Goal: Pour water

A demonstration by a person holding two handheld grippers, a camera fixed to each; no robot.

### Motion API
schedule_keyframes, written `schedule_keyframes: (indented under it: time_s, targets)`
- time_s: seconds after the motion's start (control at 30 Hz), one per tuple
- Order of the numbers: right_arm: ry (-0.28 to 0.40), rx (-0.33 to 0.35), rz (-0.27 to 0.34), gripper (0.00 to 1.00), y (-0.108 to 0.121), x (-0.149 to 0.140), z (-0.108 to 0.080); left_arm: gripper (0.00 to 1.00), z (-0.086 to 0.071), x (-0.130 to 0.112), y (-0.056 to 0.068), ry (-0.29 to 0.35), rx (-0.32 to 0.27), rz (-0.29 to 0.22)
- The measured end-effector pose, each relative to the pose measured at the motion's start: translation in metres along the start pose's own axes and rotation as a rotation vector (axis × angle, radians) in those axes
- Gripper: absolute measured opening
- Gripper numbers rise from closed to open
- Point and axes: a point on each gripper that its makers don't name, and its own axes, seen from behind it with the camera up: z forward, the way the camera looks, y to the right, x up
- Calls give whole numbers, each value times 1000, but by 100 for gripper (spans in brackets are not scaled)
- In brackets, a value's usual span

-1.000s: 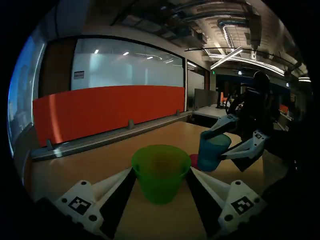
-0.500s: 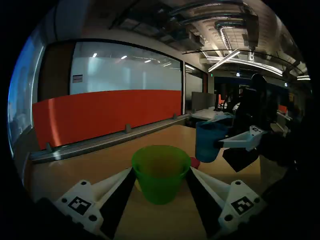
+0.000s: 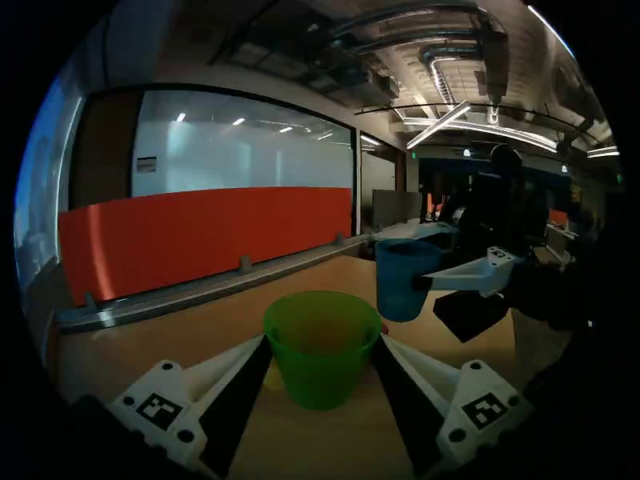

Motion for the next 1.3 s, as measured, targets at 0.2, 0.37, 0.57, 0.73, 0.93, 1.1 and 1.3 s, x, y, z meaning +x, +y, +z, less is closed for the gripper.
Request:
schedule_keyframes:
  time_s: [0.2, 0.37, 0.57, 0.73, 0.93, 1.1, 1.3]
  targets:
    - [-10, 1, -44, 91, 4, 7, 2, 85, 0, -1, 12, 18, -29, 8]
    - [-20, 5, -76, 91, 7, 14, 5, 85, 2, -2, 21, 29, -46, 7]
    - [-28, 7, -151, 91, 11, 21, 8, 85, 5, -4, 29, 38, -61, -2]
    - [-28, 6, -226, 91, 12, 30, 10, 85, 7, -7, 36, 38, -71, -2]
    - [-16, 16, -295, 91, 11, 43, 13, 85, 10, -13, 42, 30, -78, 4]
    - [-7, 23, -363, 91, 9, 51, 15, 85, 12, -16, 48, 24, -82, 7]
    - [0, 21, -460, 90, 9, 58, 19, 85, 13, -14, 52, 32, -92, -6]
